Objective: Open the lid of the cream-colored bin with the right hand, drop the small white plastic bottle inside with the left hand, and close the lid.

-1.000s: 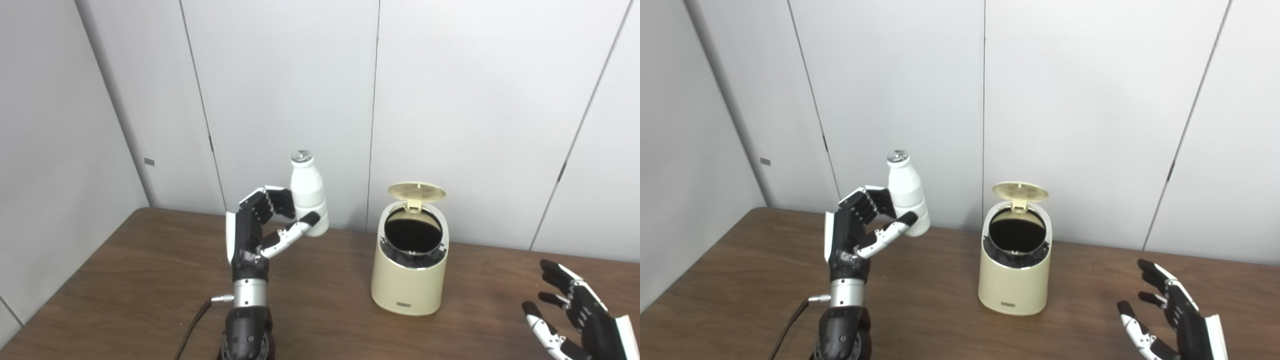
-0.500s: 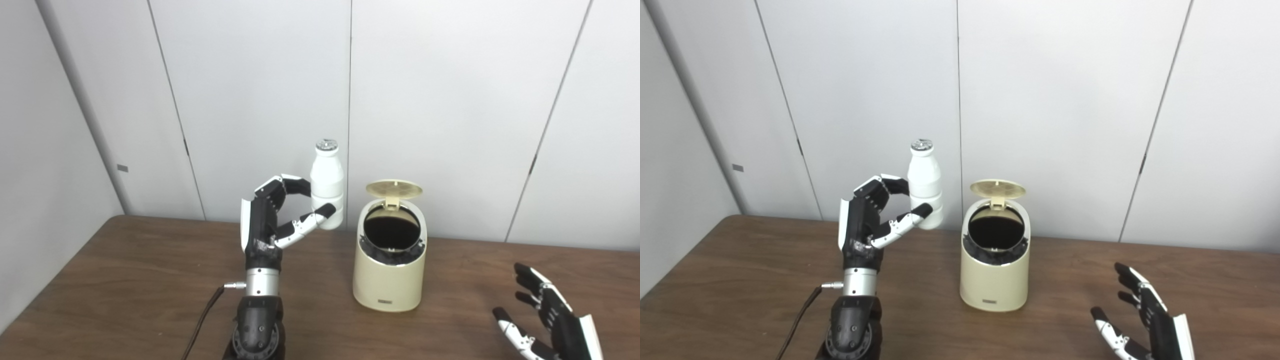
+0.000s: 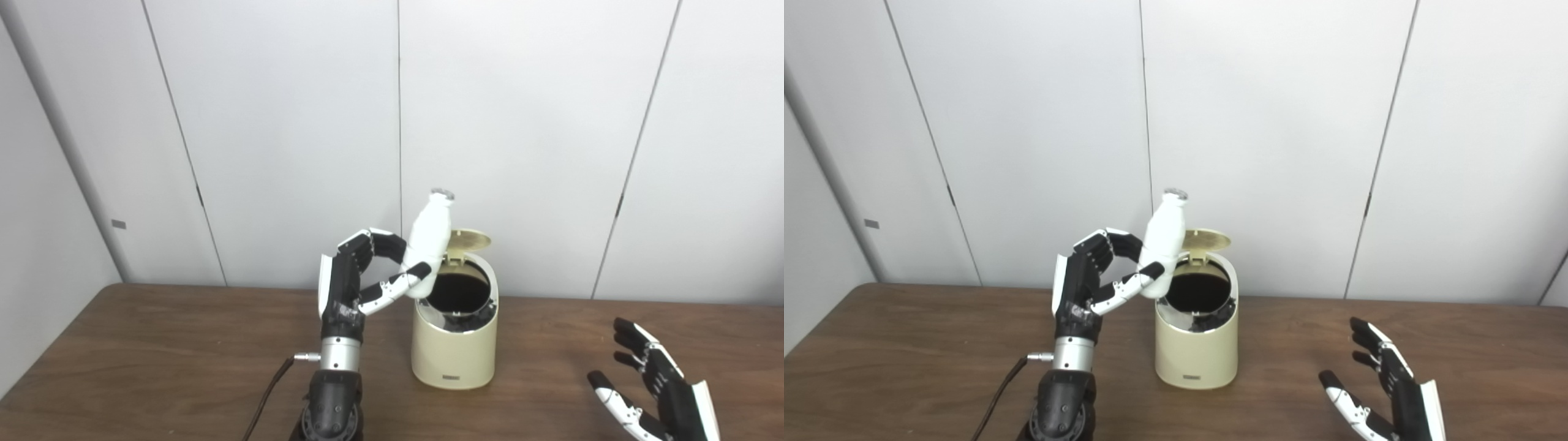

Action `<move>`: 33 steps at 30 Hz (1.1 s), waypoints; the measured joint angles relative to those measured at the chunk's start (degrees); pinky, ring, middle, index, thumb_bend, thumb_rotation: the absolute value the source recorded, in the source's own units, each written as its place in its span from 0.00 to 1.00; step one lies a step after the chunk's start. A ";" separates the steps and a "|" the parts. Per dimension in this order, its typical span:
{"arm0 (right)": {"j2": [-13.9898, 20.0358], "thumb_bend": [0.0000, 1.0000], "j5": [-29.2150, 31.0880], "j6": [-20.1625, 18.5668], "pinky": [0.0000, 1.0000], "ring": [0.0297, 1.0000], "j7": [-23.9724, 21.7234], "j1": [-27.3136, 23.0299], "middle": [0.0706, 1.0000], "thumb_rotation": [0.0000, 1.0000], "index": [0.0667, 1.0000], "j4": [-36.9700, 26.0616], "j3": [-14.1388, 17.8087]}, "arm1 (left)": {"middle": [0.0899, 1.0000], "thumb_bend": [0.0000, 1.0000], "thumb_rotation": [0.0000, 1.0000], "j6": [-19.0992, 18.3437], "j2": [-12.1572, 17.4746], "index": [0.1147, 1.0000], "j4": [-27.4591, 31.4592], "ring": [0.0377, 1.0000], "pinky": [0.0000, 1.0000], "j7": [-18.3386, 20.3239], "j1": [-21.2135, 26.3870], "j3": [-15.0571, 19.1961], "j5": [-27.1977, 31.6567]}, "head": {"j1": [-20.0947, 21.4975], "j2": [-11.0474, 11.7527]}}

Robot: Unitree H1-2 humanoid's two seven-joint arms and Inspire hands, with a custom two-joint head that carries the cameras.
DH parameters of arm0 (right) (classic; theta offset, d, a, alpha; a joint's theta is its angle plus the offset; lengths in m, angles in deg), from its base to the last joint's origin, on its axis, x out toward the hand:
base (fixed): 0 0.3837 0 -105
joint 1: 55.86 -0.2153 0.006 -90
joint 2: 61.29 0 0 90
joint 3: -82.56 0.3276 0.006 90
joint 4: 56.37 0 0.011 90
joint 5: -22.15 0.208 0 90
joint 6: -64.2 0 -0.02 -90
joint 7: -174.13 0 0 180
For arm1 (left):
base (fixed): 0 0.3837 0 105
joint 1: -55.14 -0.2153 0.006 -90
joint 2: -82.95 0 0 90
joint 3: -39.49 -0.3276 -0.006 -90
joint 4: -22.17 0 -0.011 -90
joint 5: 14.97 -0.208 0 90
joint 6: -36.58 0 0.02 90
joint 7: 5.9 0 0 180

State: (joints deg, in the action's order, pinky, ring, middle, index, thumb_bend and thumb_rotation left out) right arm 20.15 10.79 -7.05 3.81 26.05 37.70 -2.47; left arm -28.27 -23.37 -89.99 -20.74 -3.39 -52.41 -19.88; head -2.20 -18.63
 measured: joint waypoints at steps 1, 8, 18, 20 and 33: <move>0.01 0.34 0.09 0.22 0.78 0.84 0.00 -0.06 0.84 0.35 0.80 0.11 0.01 | 0.43 0.50 0.00 0.00 0.06 0.41 -0.33 0.45 0.66 0.00 0.18 -0.12 0.06 | 0.09 0.00; 0.08 0.37 0.14 1.97 0.77 0.83 0.57 -0.43 0.83 0.40 0.79 0.86 0.02 | 0.45 0.50 0.00 0.00 0.00 0.39 -1.26 0.45 0.57 0.15 1.36 -0.81 0.53 | 0.53 0.00; 0.27 0.40 0.79 3.50 0.77 0.83 1.34 -1.18 0.83 0.44 0.79 2.09 0.06 | 0.44 0.50 0.00 0.00 -0.09 0.39 -1.67 0.45 0.64 -0.27 1.39 -2.11 0.24 | 0.88 0.00; 0.31 0.40 0.79 3.79 0.76 0.83 1.57 -1.25 0.83 0.44 0.79 2.21 0.05 | 0.45 0.50 0.00 0.00 -0.11 0.39 -1.69 0.45 0.62 -0.41 1.40 -2.15 0.24 | 0.97 0.00; 0.68 0.44 2.07 4.48 0.77 0.83 1.66 -2.03 0.83 0.46 0.79 3.65 0.03 | 0.42 0.50 0.00 0.01 0.18 0.42 -2.46 0.45 0.75 0.20 1.54 -2.68 0.53 | 1.76 0.35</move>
State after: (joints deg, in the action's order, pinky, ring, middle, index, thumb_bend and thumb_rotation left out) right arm 20.83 12.86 -2.57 5.47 24.02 41.35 -2.44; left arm -28.26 -23.19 -92.46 -20.54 -1.85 -55.10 -19.35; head -0.44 -18.28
